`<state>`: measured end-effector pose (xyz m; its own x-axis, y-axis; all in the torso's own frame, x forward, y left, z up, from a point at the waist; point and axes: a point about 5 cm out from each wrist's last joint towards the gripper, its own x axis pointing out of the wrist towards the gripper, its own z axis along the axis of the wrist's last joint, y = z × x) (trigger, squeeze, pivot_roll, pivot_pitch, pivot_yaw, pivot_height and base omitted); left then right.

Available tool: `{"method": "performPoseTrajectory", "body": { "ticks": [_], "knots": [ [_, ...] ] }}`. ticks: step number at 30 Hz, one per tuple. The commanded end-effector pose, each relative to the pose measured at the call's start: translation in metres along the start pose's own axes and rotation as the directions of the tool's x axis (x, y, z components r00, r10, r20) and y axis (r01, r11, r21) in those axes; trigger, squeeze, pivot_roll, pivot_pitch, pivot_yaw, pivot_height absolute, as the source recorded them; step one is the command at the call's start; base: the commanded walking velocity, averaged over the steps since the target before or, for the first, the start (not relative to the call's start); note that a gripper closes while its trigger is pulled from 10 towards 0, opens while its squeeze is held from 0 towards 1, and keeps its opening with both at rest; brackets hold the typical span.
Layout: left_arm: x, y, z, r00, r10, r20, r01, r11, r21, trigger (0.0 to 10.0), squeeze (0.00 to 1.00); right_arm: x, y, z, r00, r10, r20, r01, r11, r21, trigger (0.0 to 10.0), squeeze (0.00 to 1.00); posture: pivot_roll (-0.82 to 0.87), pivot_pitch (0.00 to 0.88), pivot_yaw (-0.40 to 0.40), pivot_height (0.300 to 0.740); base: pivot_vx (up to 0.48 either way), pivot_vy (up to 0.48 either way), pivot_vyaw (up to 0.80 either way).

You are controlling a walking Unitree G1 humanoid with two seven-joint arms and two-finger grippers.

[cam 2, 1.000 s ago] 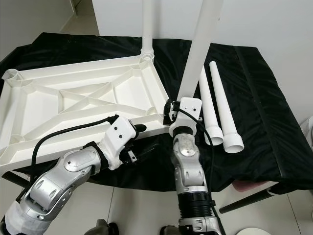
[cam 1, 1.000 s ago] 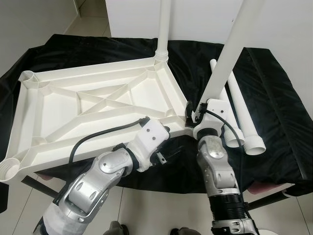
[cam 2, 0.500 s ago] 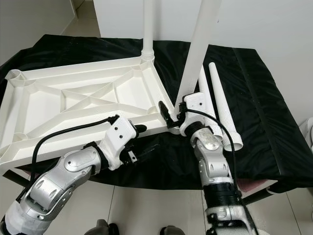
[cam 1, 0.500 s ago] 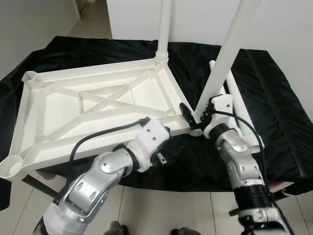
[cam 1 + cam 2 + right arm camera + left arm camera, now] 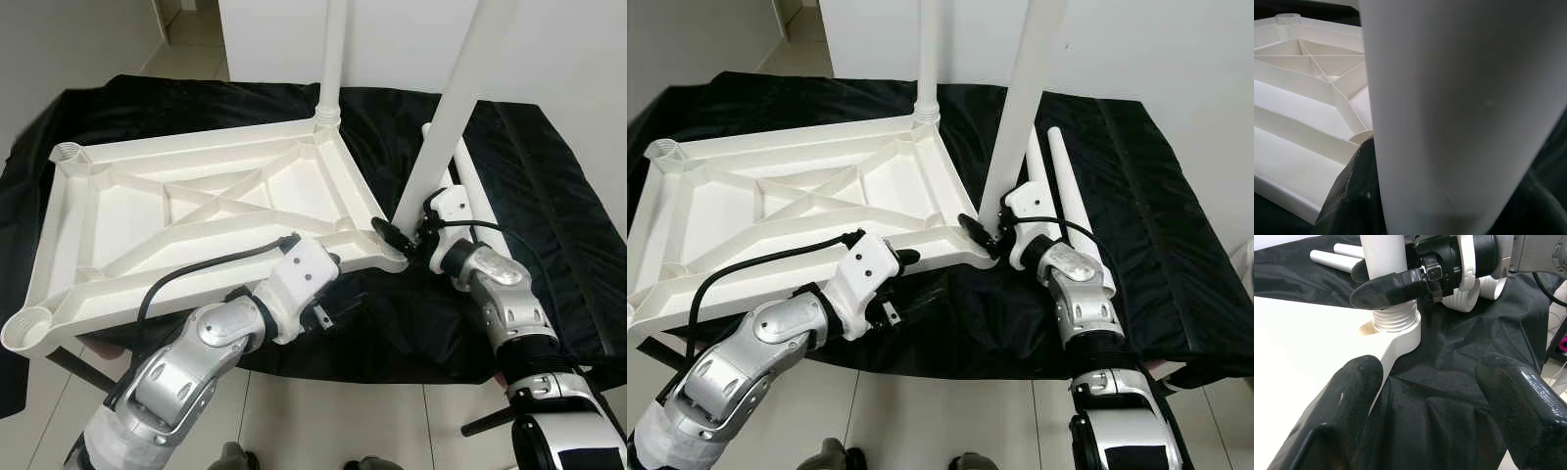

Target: Building children table

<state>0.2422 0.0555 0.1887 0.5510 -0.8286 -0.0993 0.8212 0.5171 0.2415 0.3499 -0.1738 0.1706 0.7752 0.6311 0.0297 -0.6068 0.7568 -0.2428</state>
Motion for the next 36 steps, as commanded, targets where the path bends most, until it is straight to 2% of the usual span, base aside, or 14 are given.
{"method": "performPoseTrajectory", "body": {
  "ticks": [1, 3, 4, 6, 7, 16, 23, 26, 27, 28, 31, 33, 34, 36],
  "knots": [
    [-0.001, -0.005, 0.001, 0.999, -0.053, -0.002, 0.053, 0.999, -0.003, 10.0, 0.00, -0.001, 0.005, -0.014, 0.998, 0.032, -0.055, -0.031, 0.999, 0.013, 0.0, 0.00, -0.09, 0.105, 0.031, 0.740, 0.000, 0.000, 0.00],
    [-0.001, -0.005, 0.001, 0.999, -0.053, -0.003, 0.053, 0.999, -0.002, 10.0, 0.00, -0.001, 0.005, -0.015, 0.998, 0.025, -0.052, -0.024, 0.999, 0.022, 0.0, 0.00, -0.09, 0.106, 0.034, 0.740, 0.000, 0.000, 0.00],
    [-0.001, -0.004, 0.001, 0.999, -0.053, -0.004, 0.053, 0.999, -0.002, 10.0, 0.00, -0.001, 0.004, -0.015, 0.999, 0.020, -0.049, -0.019, 0.999, 0.030, 2.0, 0.00, -0.09, 0.106, 0.034, 0.740, 0.000, 0.000, 0.00],
    [-0.002, -0.004, 0.001, 0.999, -0.054, -0.005, 0.054, 0.999, -0.002, 10.0, 0.00, -0.001, 0.004, -0.016, 0.999, 0.011, -0.048, -0.009, 0.999, 0.037, 2.0, 0.00, -0.09, 0.107, 0.036, 0.740, 0.000, 0.000, 0.00],
    [-0.002, -0.004, 0.001, 0.998, -0.055, -0.005, 0.055, 0.998, -0.003, 10.0, 0.00, 0.000, 0.003, -0.016, 0.999, -0.003, -0.045, 0.005, 0.999, 0.052, 10.0, 0.00, -0.09, 0.107, 0.037, 0.740, 0.000, 0.000, 0.00],
    [-0.001, -0.005, 0.000, 0.998, -0.062, -0.008, 0.062, 0.998, -0.005, 10.0, 0.00, 0.006, 0.003, -0.016, 0.987, -0.151, -0.062, 0.156, 0.984, 0.088, 10.0, 0.00, -0.10, 0.116, 0.037, 0.740, 0.000, 0.000, 0.00],
    [-0.001, -0.006, -0.001, 0.998, -0.061, -0.009, 0.061, 0.998, -0.010, 10.0, 0.00, 0.013, 0.015, -0.013, 0.920, -0.381, -0.091, 0.391, 0.905, 0.166, 10.0, 0.00, -0.10, 0.120, 0.030, 0.740, 0.000, 0.000, 0.00],
    [-0.001, -0.006, -0.001, 0.998, -0.060, -0.009, 0.060, 0.998, -0.011, 10.0, 0.00, 0.013, 0.018, -0.013, 0.897, -0.430, -0.103, 0.442, 0.880, 0.174, 10.0, 0.00, -0.10, 0.117, 0.028, 0.740, 0.000, 0.000, 0.00],
    [-0.001, -0.007, -0.001, 0.998, -0.060, -0.009, 0.060, 0.998, -0.012, 10.0, 0.00, 0.012, 0.022, -0.013, 0.852, -0.510, -0.123, 0.524, 0.838, 0.155, 10.0, 0.00, -0.10, 0.116, 0.027, 0.740, 0.000, 0.000, 0.00],
    [-0.001, -0.007, -0.001, 0.998, -0.060, -0.009, 0.060, 0.998, -0.012, 10.0, 0.00, 0.012, 0.022, -0.013, 0.852, -0.510, -0.123, 0.524, 0.838, 0.155, 10.0, 0.00, -0.10, 0.116, 0.027, 0.740, 0.000, 0.000, 0.00],
    [-0.001, -0.007, -0.001, 0.998, -0.060, -0.007, 0.060, 0.998, -0.014, 10.0, 0.00, 0.008, 0.039, -0.014, 0.715, -0.679, -0.169, 0.699, 0.696, 0.161, 10.0, 0.00, -0.10, 0.111, 0.021, 0.740, 0.000, 0.000, 0.00],
    [0.000, -0.007, -0.001, 0.998, -0.061, -0.006, 0.061, 0.998, -0.014, 10.0, 0.00, 0.008, 0.047, -0.012, 0.665, -0.725, -0.179, 0.747, 0.642, 0.172, 10.0, 0.00, -0.10, 0.110, 0.021, 0.740, 0.000, 0.000, 0.00],
    [0.000, -0.007, -0.001, 0.998, -0.061, -0.006, 0.061, 0.998, -0.014, 10.0, 0.00, 0.008, 0.047, -0.012, 0.665, -0.725, -0.179, 0.747, 0.642, 0.172, 10.0, 0.00, -0.10, 0.110, 0.021, 0.740, 0.000, 0.000, 0.00],
    [0.000, -0.008, -0.001, 0.998, -0.063, -0.006, 0.063, 0.998, -0.015, 10.0, 0.00, 0.007, 0.053, -0.010, 0.628, -0.754, -0.189, 0.778, 0.605, 0.172, 10.0, 0.00, -0.10, 0.108, 0.022, 0.740, 0.000, 0.000, 0.00]
  ]
}}
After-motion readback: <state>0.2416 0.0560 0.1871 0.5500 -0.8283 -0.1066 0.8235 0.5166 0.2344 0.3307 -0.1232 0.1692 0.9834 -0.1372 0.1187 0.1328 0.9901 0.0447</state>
